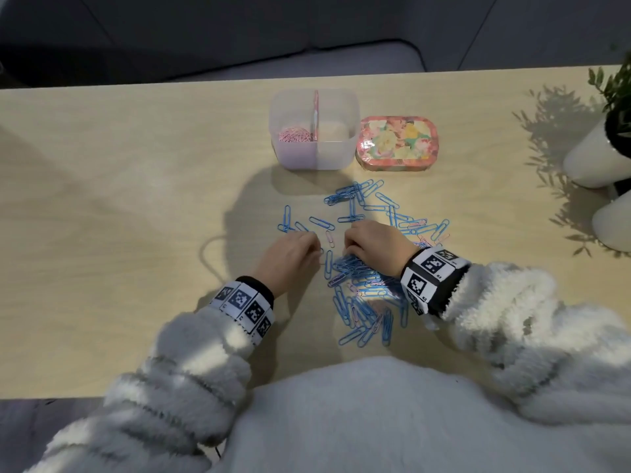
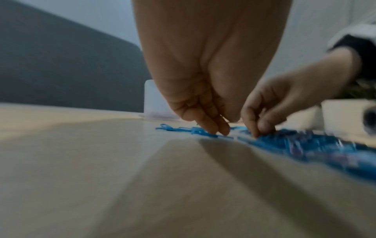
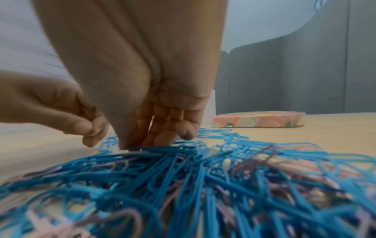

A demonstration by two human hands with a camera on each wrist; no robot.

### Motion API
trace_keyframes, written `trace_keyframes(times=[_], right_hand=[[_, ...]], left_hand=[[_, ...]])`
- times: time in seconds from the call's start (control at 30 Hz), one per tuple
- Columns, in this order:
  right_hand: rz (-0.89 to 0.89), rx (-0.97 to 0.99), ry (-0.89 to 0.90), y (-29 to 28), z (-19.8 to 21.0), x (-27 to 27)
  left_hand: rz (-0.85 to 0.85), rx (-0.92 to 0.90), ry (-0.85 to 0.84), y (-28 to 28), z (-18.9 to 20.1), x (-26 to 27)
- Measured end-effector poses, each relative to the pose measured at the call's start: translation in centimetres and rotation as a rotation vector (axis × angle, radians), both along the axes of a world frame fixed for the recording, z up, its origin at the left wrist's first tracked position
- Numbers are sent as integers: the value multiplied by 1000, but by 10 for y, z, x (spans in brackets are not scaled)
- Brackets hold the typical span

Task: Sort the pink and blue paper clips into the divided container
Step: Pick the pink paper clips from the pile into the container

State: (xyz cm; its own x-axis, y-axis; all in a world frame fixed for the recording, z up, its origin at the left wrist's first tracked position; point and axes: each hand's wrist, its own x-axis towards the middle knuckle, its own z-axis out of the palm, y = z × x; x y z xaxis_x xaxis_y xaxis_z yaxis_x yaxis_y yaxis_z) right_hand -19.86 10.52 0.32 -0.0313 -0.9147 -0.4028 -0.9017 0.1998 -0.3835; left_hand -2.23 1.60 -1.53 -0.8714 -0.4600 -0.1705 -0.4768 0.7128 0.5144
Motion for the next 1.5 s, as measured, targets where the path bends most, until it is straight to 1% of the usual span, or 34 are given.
trace_keyframes(times=[0.03, 0.1, 0.17, 0.23, 0.3, 0.33, 0.4, 0.43, 0.47, 0.5, 0.57, 0.67, 0.7, 0.77, 0.8, 0.83, 0.9, 0.97, 1.03, 1.1, 1.13, 1.17, 1.2, 1.27, 1.33, 1.43, 1.5], right_hand=[[13, 1, -4, 1, 1, 0], [34, 1, -7, 2, 2, 0], [38, 22, 3, 1, 1, 2], [38, 55, 16, -1, -2, 3], [18, 66, -22, -1, -3, 2], [-20, 46, -85, 0, -3, 0], [-167, -38, -250, 6, -1, -8], [-254, -106, -299, 8, -1, -15], [-332, -171, -307, 11, -2, -23], [-391, -210, -279, 13, -2, -32], [-445, -212, -143, 17, -3, -48], [-422, -238, 65, 22, -4, -55], [-391, -290, 87, 22, -2, -52], [-279, -377, 44, 21, 2, -39], [-198, -349, 17, 19, 3, -31], [-111, -271, 8, 17, 2, -22], [18, -109, 42, 12, 1, -6], [34, -45, 79, 9, -2, 2], [20, -28, 113, 8, -5, 6], [25, -16, 134, 8, -5, 7], [8, -27, 120, 10, -4, 4], [-46, -61, 74, 14, -3, -1], [-139, -113, 4, 18, -2, -8], [-343, -221, -101, 25, -3, -27], [-491, -261, -124, 32, -4, -48], [-644, -322, -144, 41, 1, -68], [-733, -369, -219, 43, 0, -73]], left_hand=[[69, 88, 39, -2, 2, -3], [150, 184, 96, -3, 6, -11], [178, 250, 89, -7, 9, -22], [149, 254, 43, -11, 11, -33], [64, 148, -26, -16, 11, -41], [7, 68, -71, -18, 10, -44], [-94, -80, -147, -21, 8, -48], [-130, -127, -165, -22, 7, -49], [-157, -151, -179, -23, 6, -49], [-176, -166, -179, -24, 4, -49], [-196, -182, -177, -25, 0, -48], [-190, -186, -166, -26, -4, -47], [-163, -144, -150, -25, -3, -47], [-49, 7, -100, -23, 2, -47], [12, 91, -58, -22, 4, -46], [62, 164, -9, -21, 5, -46], [135, 285, 50, -17, 9, -47], [208, 393, 49, -15, 10, -51], [316, 503, 50, -17, 8, -58], [434, 600, 83, -15, 8, -65], [468, 626, 113, -13, 8, -68], [475, 617, 133, -12, 7, -72], [443, 571, 129, -10, 7, -75], [337, 401, 76, -5, 8, -80], [250, 264, 22, 0, 5, -84], [121, 114, -70, 3, -1, -85], [95, 57, -84, 0, -2, -80]])
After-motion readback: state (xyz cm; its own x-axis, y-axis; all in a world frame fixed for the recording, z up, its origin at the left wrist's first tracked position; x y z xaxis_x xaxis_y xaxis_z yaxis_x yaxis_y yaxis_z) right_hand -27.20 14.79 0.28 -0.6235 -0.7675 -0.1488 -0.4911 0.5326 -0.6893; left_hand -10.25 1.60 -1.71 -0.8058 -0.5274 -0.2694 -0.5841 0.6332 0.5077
